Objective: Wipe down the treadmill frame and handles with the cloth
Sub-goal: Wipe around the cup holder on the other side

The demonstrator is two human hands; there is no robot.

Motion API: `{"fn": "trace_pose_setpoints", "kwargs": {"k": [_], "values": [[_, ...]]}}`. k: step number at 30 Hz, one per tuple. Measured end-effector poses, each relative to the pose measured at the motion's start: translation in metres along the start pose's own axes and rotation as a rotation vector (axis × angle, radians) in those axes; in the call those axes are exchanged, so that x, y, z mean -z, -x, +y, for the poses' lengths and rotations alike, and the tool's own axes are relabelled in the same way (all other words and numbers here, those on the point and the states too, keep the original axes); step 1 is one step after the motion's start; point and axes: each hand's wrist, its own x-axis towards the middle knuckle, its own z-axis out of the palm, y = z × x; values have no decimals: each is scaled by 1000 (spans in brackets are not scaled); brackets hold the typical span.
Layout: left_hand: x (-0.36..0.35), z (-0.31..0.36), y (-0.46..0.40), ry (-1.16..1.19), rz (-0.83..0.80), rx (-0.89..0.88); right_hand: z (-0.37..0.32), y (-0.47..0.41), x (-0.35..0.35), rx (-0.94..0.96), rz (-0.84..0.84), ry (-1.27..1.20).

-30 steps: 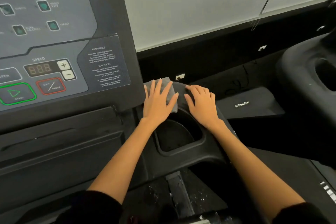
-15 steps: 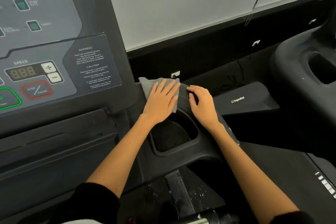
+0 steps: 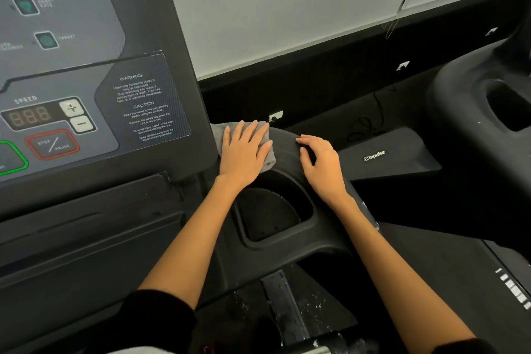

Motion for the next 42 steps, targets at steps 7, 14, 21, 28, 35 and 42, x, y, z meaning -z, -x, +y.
{"fn": "trace_pose_setpoints", "kwargs": {"k": [7, 14, 21, 28, 35, 42], "values": [[-3, 54, -19, -38, -12, 2, -3, 3, 0, -100, 17, 107], [-12, 67, 17, -53, -47, -300, -5, 0, 7, -246, 168, -165], [-3, 25, 14, 44, -103, -411, -3, 1, 6, -214, 127, -133], [-6, 32, -19, -29, -2, -114, -1, 2, 4, -191, 95, -28], [-14, 59, -6, 37, 64, -102, 1, 26, 14, -73, -32, 368], [-18, 102, 27, 101, 34, -271, 11, 73, 43, -154, -42, 485]]}}
